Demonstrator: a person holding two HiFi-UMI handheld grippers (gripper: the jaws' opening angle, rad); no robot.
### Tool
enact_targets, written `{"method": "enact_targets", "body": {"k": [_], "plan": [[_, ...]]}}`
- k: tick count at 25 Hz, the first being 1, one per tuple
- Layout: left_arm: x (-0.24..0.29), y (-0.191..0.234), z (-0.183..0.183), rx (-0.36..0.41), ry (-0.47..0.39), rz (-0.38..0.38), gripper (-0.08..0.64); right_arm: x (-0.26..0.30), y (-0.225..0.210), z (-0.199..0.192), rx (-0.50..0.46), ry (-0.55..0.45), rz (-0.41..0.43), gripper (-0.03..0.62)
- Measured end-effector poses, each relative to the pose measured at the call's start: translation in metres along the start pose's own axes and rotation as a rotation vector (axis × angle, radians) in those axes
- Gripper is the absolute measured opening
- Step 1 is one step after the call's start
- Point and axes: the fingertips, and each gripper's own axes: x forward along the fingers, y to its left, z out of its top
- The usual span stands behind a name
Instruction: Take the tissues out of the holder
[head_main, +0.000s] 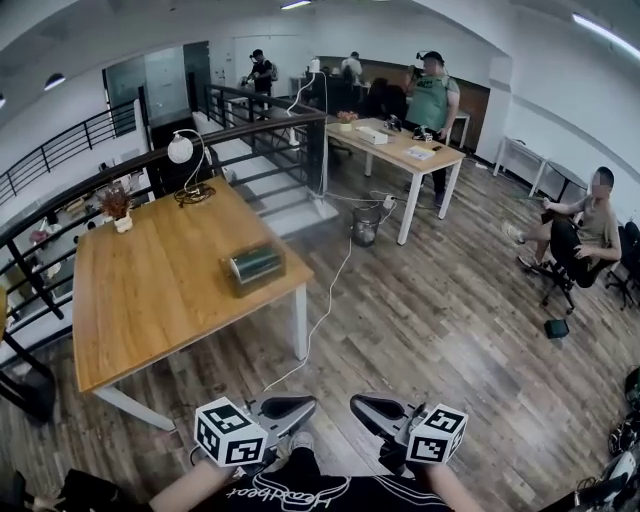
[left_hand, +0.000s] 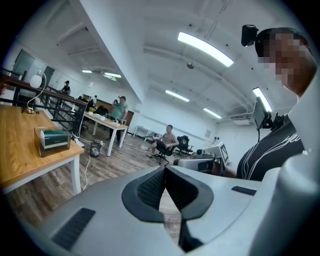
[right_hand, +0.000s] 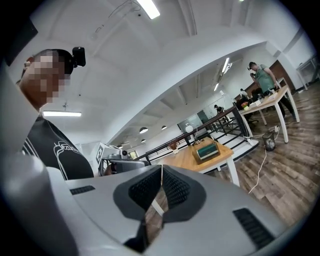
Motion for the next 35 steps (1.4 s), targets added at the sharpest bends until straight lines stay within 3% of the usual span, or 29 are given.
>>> {"method": "enact_targets", "body": {"k": [4, 11, 15, 20, 25, 32, 35], "plan": [[0.006, 0.073, 0.018, -0.039, 0.020, -0.017, 0.014, 0.066, -0.049, 0.017, 0.020, 0.028, 0.016, 0.018], [-0.002, 0.207, 0.061, -0.120, -0.010, 0.048, 0.014, 0.176, -0.115, 0.061, 0.022, 0.080, 0.040, 0.018], [-0.015, 0.271, 0.086, -0.096, -0.034, 0.077, 0.014, 0.235, -0.136, 0.083, -0.002, 0.102, 0.044, 0.018], [-0.029, 0.302, 0.115, -0.001, -0.075, 0.016, 0.014, 0.287, -0.145, 0.100, -0.025, 0.108, 0.054, 0.018], [-0.031, 0.337, 0.113, -0.080, -0.104, 0.034, 0.014, 0.312, -0.158, 0.094, -0.032, 0.142, 0.071, 0.018], [-0.031, 0.378, 0.134, -0.095, -0.136, 0.126, 0.015, 0.334, -0.181, 0.111, -0.043, 0.152, 0.109, 0.018], [-0.020, 0.389, 0.139, -0.056, -0.110, 0.137, 0.015, 0.345, -0.199, 0.116, -0.033, 0.151, 0.128, 0.018]]}}
